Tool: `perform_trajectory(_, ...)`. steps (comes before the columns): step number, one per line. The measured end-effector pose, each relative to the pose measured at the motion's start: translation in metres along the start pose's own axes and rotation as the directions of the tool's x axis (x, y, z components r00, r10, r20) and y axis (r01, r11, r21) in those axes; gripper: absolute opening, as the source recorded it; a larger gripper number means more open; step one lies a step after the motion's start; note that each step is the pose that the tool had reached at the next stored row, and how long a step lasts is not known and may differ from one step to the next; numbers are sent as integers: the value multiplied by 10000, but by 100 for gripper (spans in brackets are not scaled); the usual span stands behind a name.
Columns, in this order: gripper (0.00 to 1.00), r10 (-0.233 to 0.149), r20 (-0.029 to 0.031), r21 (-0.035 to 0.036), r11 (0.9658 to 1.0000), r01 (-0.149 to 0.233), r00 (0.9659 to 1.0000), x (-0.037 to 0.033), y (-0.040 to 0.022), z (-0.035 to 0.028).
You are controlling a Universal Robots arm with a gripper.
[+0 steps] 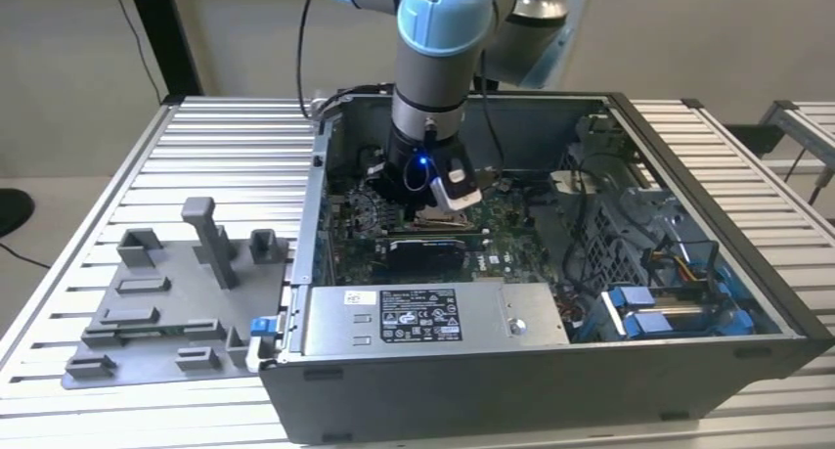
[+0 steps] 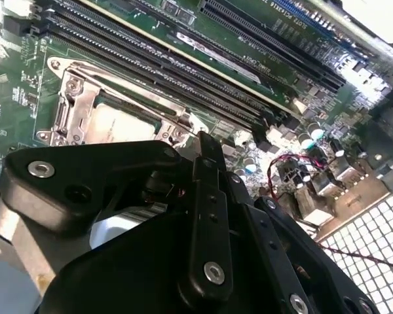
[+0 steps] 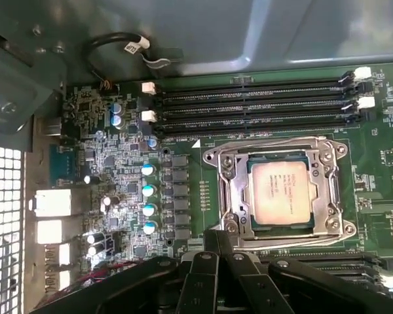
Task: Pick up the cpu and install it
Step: 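Install the second cpu locking lever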
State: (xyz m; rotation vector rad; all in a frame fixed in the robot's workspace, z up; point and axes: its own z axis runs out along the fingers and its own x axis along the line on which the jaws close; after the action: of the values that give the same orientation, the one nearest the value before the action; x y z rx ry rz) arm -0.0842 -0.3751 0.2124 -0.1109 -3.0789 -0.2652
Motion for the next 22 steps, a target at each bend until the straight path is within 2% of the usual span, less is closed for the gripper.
perform_trajectory(8,0,-1,-3,-16,10000,1,10000,40,-22,108)
perform_trajectory(15,0,-2,-3,-21,10000,2,10000,62,-31,150)
perform_trajectory(22,0,-1,-9,-23,10000,1,10000,60,-50,156)
